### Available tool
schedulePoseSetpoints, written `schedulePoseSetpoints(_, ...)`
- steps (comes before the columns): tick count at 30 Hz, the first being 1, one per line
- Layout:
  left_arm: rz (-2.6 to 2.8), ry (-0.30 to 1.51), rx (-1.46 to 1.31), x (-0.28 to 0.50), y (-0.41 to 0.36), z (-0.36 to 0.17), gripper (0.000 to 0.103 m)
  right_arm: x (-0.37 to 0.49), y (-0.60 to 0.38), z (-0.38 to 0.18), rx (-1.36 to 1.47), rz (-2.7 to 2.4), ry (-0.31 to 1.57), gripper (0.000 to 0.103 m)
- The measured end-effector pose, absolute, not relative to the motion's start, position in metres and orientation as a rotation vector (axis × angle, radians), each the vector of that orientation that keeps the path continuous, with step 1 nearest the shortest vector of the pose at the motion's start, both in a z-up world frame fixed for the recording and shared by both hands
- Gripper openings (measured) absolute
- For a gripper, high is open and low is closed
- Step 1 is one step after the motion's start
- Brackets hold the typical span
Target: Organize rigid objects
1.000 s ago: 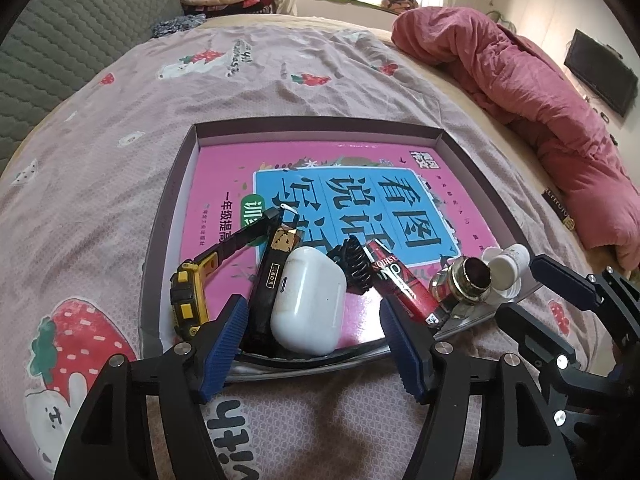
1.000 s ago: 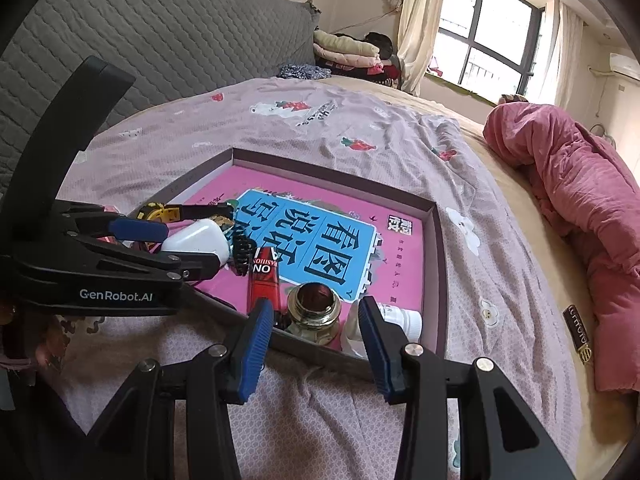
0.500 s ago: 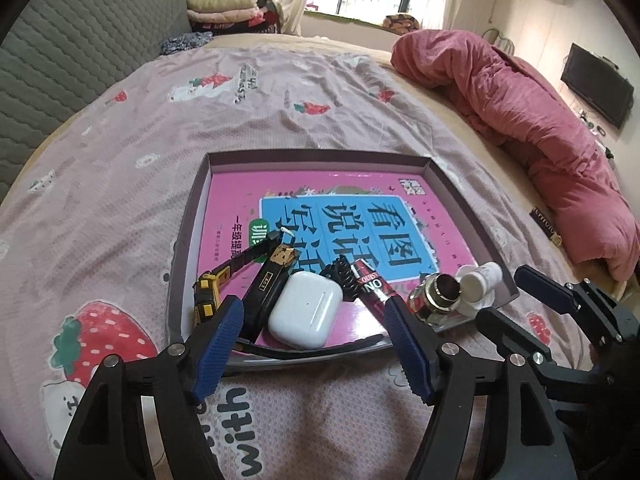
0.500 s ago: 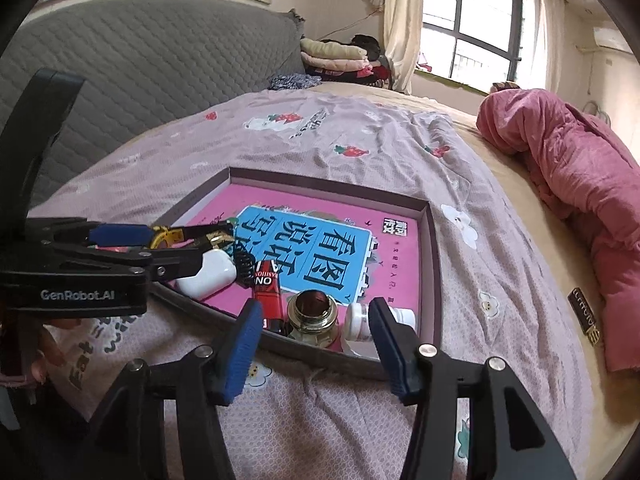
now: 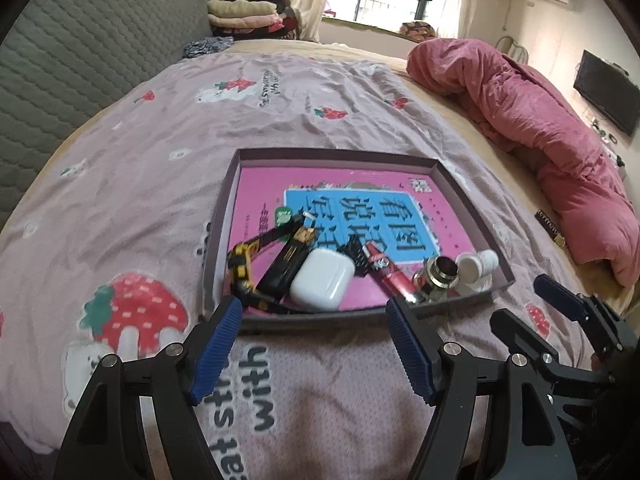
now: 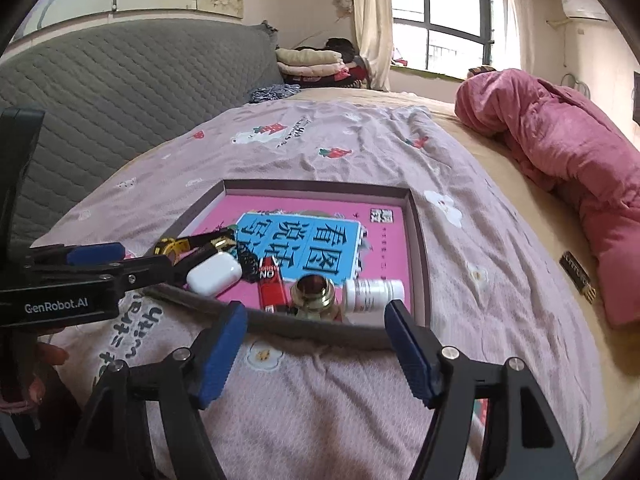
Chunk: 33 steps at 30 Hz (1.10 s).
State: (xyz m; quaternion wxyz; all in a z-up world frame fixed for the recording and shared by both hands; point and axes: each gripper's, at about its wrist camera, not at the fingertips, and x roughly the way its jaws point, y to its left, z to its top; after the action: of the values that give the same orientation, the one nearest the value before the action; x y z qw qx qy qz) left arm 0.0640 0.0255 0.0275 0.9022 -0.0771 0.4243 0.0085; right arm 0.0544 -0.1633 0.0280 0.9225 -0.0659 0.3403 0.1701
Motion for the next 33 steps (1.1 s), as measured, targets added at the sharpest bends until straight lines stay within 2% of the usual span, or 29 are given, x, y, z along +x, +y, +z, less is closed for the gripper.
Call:
schedulePoseSetpoints(17, 0.079, 0.912, -0.166, 0.022, 0.013, 0.019, 0.076, 0.016, -0.164, 0.019, -0.146, 0.307, 0.722, 0.071)
schedulePoseSetpoints(33, 0.090, 0.938, -0.159, 0.017, 0.008, 0.006, 0.076, 0.020, -0.172, 0.010, -0.121, 0.296, 0.744, 0.071)
